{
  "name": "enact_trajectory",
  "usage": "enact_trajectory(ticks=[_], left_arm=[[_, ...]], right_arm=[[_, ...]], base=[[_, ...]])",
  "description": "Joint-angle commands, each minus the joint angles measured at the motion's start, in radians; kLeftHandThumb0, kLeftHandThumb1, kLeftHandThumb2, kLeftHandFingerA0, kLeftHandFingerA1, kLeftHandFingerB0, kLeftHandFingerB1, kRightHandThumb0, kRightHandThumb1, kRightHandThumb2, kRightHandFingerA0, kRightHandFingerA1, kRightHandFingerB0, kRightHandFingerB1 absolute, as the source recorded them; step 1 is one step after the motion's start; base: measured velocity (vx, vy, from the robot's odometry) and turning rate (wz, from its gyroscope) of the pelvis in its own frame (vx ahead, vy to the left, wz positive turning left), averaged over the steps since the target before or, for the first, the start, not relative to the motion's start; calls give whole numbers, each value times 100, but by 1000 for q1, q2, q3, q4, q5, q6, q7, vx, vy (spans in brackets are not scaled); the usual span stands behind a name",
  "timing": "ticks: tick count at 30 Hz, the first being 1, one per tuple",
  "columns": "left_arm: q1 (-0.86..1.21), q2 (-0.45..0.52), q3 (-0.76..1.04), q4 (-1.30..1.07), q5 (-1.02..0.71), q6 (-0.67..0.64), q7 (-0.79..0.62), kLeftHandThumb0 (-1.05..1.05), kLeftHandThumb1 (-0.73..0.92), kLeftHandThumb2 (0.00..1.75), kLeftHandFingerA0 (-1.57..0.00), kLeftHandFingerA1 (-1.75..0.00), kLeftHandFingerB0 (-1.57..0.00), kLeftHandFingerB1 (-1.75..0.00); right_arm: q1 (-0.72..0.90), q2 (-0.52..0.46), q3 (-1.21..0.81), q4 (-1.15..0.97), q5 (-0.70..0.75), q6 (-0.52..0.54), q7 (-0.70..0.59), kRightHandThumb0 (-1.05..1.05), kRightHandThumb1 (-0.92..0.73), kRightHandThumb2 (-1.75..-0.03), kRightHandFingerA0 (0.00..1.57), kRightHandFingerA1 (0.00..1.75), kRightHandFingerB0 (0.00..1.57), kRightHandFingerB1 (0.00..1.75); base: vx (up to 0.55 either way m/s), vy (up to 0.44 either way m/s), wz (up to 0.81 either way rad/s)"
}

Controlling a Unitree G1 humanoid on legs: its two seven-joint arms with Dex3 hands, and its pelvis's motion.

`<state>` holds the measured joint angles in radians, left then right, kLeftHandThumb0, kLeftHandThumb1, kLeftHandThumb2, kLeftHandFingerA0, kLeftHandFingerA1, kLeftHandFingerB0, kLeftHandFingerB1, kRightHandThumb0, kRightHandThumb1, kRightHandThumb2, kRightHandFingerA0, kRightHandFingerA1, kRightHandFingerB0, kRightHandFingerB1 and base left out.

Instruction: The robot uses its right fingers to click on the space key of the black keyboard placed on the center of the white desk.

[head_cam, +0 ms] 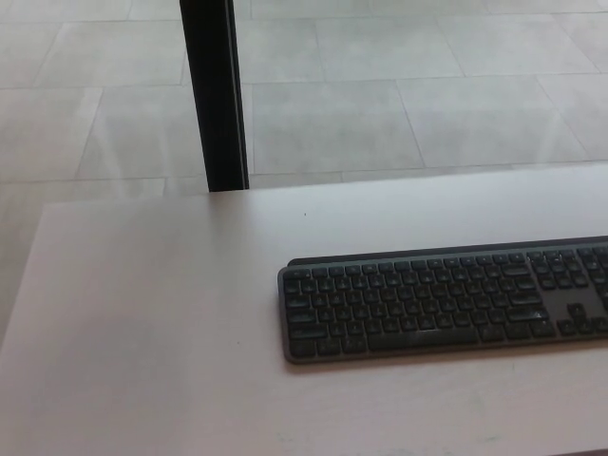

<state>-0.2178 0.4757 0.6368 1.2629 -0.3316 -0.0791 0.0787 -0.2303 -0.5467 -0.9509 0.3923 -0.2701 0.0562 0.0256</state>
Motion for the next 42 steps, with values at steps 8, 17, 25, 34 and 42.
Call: enact_trajectory(ticks=[8,17,25,34,42], left_arm=[[36,35,5,0,-10,-22,-30,-51,70,61,-68,-67,-55,-55],[27,35,7,8,-10,-14,-15,-50,69,60,-71,-66,-58,-55],[33,32,1,8,-2,-20,-10,-51,70,61,-69,-66,-56,-57],[24,30,-3,5,-2,-15,6,-52,69,61,-68,-67,-55,-55],[19,30,0,7,-10,-2,1,-50,69,61,-67,-68,-52,-53]], right_arm=[[3,240,-616,247,546,280,-324,-28,-39,-91,95,161,74,106],[23,331,-531,158,478,283,-241,-46,-43,-65,78,90,51,73],[35,360,-460,113,480,305,-244,-37,-33,-70,83,91,51,78],[123,419,-285,41,532,306,-234,-35,-38,-64,87,115,58,73],[160,408,-206,51,588,295,-278,-35,-41,-62,77,87,52,69]], base=[[0,0,0],[0,0,0],[0,0,0],[0,0,0],[0,0,0]])
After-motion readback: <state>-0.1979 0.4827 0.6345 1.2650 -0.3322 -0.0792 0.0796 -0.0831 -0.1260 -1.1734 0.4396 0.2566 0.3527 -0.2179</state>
